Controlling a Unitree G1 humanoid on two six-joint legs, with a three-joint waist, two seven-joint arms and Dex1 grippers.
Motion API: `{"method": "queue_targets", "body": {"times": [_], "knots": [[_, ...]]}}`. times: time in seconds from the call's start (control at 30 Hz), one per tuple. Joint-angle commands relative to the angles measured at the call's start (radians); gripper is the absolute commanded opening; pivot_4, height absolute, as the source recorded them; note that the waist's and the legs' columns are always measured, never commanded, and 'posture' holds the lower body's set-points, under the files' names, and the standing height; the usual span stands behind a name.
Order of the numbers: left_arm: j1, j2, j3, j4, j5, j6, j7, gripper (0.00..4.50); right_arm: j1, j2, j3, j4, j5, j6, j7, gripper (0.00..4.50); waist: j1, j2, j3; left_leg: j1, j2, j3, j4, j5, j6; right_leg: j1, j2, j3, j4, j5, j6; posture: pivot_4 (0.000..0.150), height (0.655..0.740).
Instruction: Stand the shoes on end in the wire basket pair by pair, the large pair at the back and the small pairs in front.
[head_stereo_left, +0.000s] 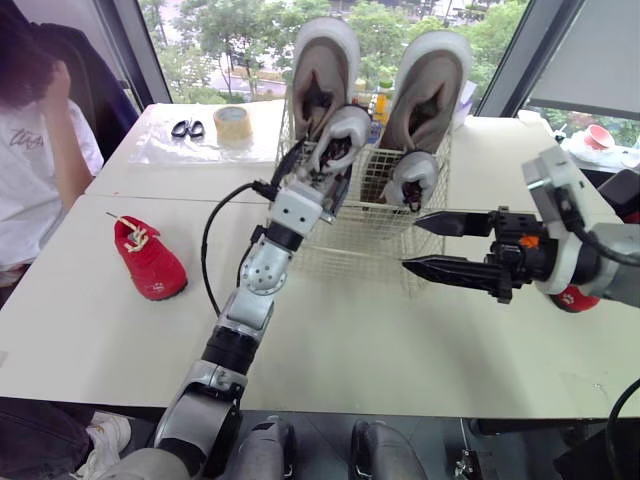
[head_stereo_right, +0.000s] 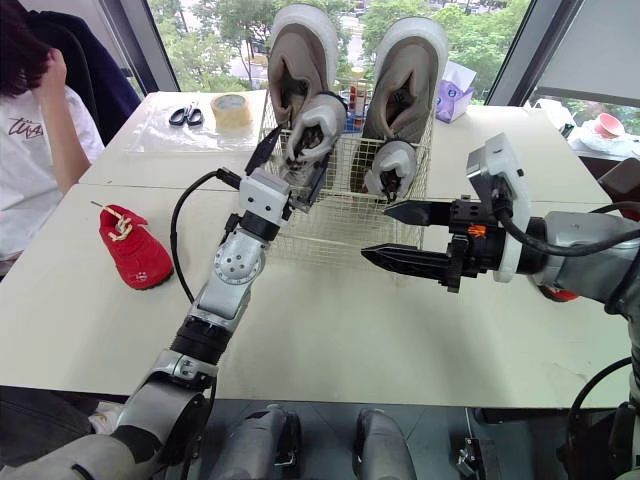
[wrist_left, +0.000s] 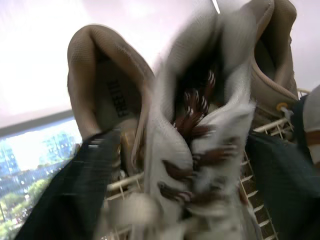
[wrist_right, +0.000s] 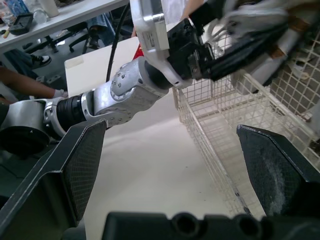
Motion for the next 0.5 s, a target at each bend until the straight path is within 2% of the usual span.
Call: {"method": "queue_targets", "body": {"times": [0.03,0.3,0.4,0.5], "knots": [[0.012,0.031,0.011,-0.211,-0.069,0.124,-0.082,4.44,-0.021,-0.005,-0.009,0.002,-0.029,-0.04,0.015,4.5,-0.002,0.0,0.0,0.0,0.0,0.0,0.0,0.0,0.0,0.0,0.0,0.0,0.0,0.0,0.0,0.15,0.74],[0.082,0.215,0.09,-0.59,-0.296,0.541,-0.287,4.44,0.03,-0.008,-0.041,0.019,-0.07,-0.06,0.043,4.5,-0.001,0.002,-0.001,0.001,0.001,0.0,0.0,0.0,-0.001,0.0,0.001,0.0,0.001,0.0,0.0,0.15,0.74],[0.041,0.303,0.207,-0.688,-0.531,0.845,-0.333,4.44,0.097,0.035,-0.126,0.059,-0.139,-0.124,-0.016,4.5,0.0,0.002,-0.001,0.001,0.0,-0.002,0.0,0.001,-0.001,0.002,0.001,0.0,0.0,0.0,0.0,0.15,0.74],[-0.006,0.394,0.35,-0.701,-0.798,1.087,-0.365,4.44,0.161,0.148,-0.281,0.163,-0.304,-0.325,-0.134,4.5,-0.001,0.002,-0.001,0.001,0.0,-0.003,0.001,0.001,-0.002,0.003,0.002,0.0,0.0,-0.001,0.0,0.15,0.74]]}}
